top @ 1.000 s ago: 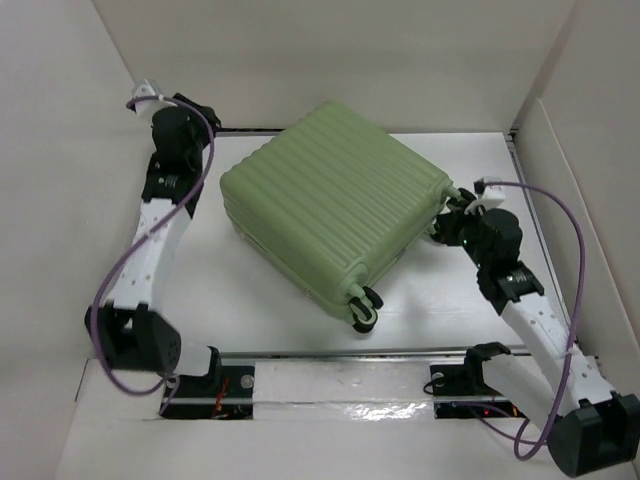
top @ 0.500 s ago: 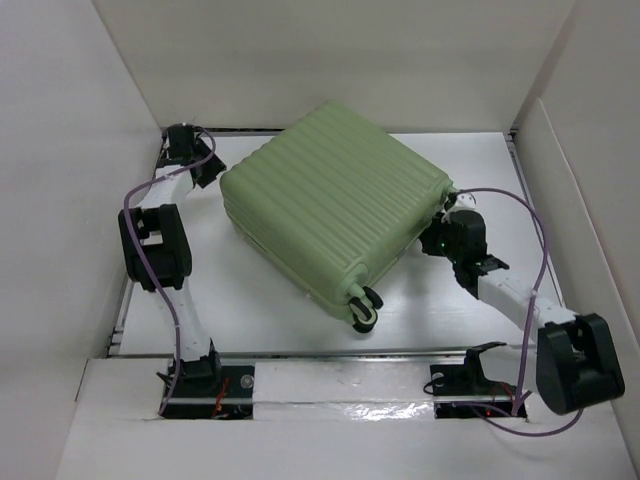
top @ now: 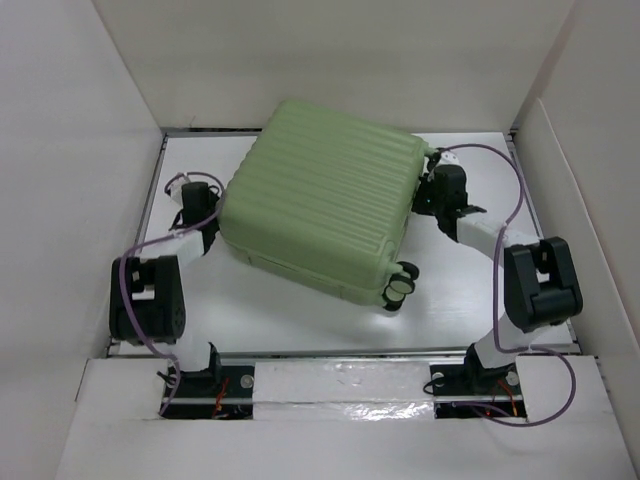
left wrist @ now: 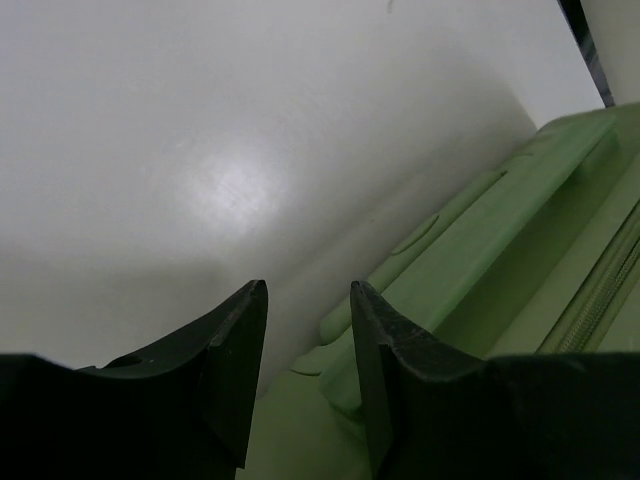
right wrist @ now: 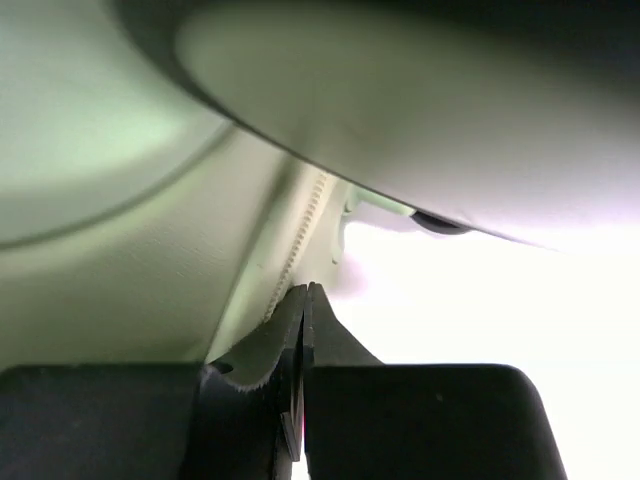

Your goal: Pack the luggage

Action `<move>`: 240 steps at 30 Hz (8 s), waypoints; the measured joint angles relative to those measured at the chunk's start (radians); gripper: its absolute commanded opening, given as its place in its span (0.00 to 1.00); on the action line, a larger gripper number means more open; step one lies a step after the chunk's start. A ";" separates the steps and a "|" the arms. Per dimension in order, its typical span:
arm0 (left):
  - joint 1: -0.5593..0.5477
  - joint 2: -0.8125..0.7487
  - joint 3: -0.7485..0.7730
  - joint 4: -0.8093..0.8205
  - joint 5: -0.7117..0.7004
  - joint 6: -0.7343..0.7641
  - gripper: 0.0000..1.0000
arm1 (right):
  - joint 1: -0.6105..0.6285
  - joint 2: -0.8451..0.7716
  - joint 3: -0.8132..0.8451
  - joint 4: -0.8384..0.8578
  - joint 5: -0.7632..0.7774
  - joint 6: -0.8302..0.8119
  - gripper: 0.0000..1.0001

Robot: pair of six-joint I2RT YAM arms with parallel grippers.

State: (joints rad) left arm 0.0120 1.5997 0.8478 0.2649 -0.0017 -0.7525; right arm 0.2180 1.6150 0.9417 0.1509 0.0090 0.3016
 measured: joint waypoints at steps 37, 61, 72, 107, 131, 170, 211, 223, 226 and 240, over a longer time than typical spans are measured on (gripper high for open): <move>-0.612 -0.653 -0.258 -0.322 -0.468 0.013 0.41 | 0.095 0.130 1.022 -0.382 -0.254 -0.194 0.77; -0.071 -0.477 -0.101 -0.022 -0.287 -0.164 0.43 | -0.018 -0.789 -0.496 -0.088 0.132 0.074 0.00; 0.070 0.248 0.544 -0.123 0.104 -0.036 0.48 | -0.056 -0.486 -0.492 0.095 0.009 0.147 0.00; 0.101 -0.491 -0.218 0.107 -0.031 -0.232 0.72 | -0.148 0.128 0.170 0.013 -0.348 0.009 0.59; -0.153 -1.262 -0.682 -0.108 0.266 0.052 0.00 | -0.011 -0.579 -0.766 0.472 -0.574 -0.061 0.40; -0.351 -0.888 -0.217 0.203 0.278 0.123 0.01 | -0.048 -0.203 -0.675 0.884 -0.743 -0.171 0.53; -1.384 -0.608 -0.379 -0.228 -0.825 -0.126 0.32 | -0.077 -0.159 -0.622 0.903 -0.866 -0.169 0.12; -1.153 -0.379 -0.374 0.176 -0.553 0.103 0.33 | 0.001 -0.301 -0.684 0.814 -0.722 -0.151 0.00; -1.121 -0.337 -0.369 0.209 -0.489 0.123 0.33 | 0.099 -0.436 -0.695 0.649 -0.554 -0.164 0.00; -1.041 -0.263 -0.318 0.245 -0.327 0.161 0.32 | 0.587 -0.826 -0.663 0.087 0.053 -0.072 0.00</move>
State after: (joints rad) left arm -1.0286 1.3369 0.5297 0.5102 -0.3286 -0.5915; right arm 0.8055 0.7891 0.2790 0.2375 0.0616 0.2291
